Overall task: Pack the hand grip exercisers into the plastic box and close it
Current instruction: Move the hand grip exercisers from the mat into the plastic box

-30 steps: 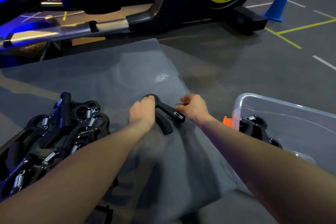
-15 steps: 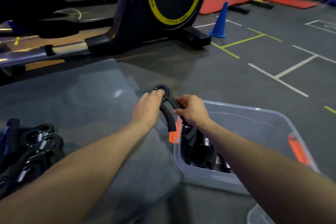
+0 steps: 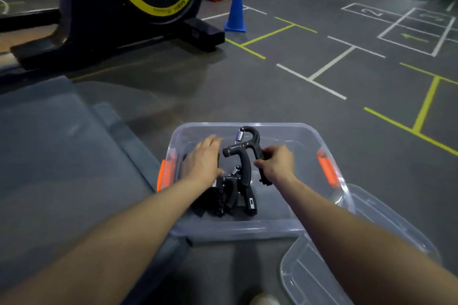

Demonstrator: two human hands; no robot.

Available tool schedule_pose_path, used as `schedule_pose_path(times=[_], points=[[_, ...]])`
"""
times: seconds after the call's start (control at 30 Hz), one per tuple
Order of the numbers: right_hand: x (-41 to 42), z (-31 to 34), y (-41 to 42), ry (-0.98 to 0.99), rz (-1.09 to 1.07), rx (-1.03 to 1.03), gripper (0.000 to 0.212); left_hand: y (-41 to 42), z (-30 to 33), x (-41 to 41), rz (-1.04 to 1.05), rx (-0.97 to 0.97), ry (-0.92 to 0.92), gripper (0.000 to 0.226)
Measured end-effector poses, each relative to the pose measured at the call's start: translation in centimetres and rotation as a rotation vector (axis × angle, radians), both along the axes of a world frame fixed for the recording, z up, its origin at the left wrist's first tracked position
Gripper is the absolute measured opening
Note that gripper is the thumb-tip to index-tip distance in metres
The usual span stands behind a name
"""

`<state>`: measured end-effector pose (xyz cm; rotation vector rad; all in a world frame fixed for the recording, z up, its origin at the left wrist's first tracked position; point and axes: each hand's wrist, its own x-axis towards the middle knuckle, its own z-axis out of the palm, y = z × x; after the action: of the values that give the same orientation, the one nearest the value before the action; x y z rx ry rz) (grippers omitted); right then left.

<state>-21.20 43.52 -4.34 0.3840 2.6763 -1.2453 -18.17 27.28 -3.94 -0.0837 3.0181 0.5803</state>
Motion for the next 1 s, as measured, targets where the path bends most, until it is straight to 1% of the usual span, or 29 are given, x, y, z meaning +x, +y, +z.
schedule_pose_path(times=[0.1,0.17,0.23,0.33,0.5,0.6,0.8,0.93,1.0], points=[[-0.2,-1.7,0.7,-0.065,-0.012,0.016,0.011,0.0,-2.1,-0.3,-0.027,-0.01,-0.11,0.093],[-0.4,-2.9,0.8,-0.106,-0.027,0.032,0.012,-0.3,-3.3,-0.5,-0.027,0.023,-0.172,0.093],[-0.7,-3.8,0.8,-0.137,-0.029,0.032,0.006,-0.8,-4.2,-0.8,-0.009,0.093,-0.241,0.094],[-1.3,-5.0,0.7,-0.179,-0.042,0.031,0.011,-1.5,-4.9,-1.3,-0.013,0.115,-0.303,0.094],[-1.9,-6.9,0.1,-0.23,-0.094,0.024,0.014,-1.8,-5.4,-1.5,-0.029,0.119,-0.334,0.093],[-2.0,-7.8,-0.1,-0.261,-0.124,-0.011,0.012,-1.7,-5.4,-1.5,-0.037,0.11,-0.341,0.092],[-1.9,-9.8,-0.9,-0.287,-0.184,-0.11,0.022,-1.5,-5.2,-1.5,-0.044,0.093,-0.356,0.091],[-2.0,-9.8,-0.5,-0.339,-0.017,-0.194,0.023,-1.4,-5.2,-1.5,-0.046,0.082,-0.365,0.091],[-2.1,-10.0,-0.5,-0.352,0.001,-0.229,0.032,-1.4,-5.2,-1.5,-0.046,0.086,-0.37,0.091]])
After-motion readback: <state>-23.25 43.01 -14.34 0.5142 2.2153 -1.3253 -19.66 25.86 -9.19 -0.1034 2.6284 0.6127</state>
